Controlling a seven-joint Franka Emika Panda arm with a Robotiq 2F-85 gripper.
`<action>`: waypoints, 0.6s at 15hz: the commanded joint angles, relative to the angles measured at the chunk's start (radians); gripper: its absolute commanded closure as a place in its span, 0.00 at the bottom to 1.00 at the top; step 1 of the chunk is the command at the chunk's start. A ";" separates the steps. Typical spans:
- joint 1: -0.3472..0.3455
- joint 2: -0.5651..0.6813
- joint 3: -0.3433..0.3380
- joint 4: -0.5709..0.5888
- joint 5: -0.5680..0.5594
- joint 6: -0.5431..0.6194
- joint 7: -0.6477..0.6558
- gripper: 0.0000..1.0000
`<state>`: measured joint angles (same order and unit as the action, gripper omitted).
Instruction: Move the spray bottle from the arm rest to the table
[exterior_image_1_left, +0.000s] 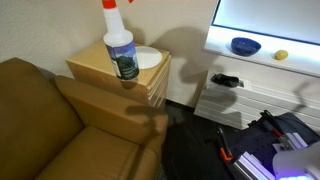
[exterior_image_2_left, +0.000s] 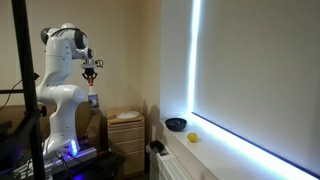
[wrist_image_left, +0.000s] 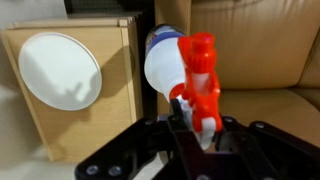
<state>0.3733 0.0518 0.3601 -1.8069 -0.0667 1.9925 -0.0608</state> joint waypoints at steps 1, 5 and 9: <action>-0.016 -0.250 -0.013 -0.202 0.021 0.022 0.153 0.93; -0.001 -0.487 -0.041 -0.368 0.072 0.137 0.100 0.93; -0.015 -0.470 -0.017 -0.336 0.064 0.089 0.129 0.74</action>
<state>0.3710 -0.4190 0.3322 -2.1470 -0.0082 2.0845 0.0720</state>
